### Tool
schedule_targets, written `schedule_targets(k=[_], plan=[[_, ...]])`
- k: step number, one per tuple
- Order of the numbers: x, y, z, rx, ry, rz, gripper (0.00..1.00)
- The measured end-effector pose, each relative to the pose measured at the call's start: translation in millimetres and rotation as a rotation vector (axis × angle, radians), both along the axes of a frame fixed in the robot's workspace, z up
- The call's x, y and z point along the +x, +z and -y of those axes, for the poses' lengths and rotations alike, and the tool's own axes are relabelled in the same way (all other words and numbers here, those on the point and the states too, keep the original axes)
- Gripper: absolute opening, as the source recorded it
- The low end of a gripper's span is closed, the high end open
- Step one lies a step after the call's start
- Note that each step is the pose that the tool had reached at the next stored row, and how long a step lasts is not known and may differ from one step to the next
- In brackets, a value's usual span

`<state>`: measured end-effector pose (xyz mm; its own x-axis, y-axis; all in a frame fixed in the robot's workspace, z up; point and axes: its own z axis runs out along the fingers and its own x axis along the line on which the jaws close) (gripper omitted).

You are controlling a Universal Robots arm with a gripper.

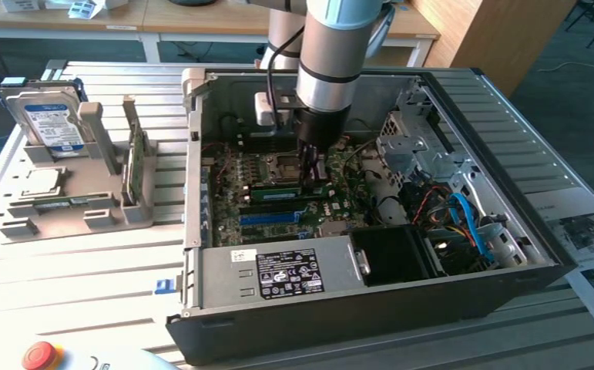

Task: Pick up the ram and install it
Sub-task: 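Insert the ram into the slot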

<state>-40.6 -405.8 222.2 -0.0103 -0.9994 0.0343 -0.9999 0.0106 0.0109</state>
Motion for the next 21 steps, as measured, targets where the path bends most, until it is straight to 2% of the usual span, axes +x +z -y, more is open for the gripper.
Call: schedule_targets(k=[4,9,16,21], plan=[[8.9,0.0,0.8,0.0000,0.000,-0.0002,0.25],[11.0,0.5,1.1,-0.0002,0.000,-0.0007,0.25],[12.3,9.3,1.1,-0.0001,0.000,-0.0010,0.25],[12.4,17.9,1.1,-0.0021,0.000,-0.0010,0.25]])
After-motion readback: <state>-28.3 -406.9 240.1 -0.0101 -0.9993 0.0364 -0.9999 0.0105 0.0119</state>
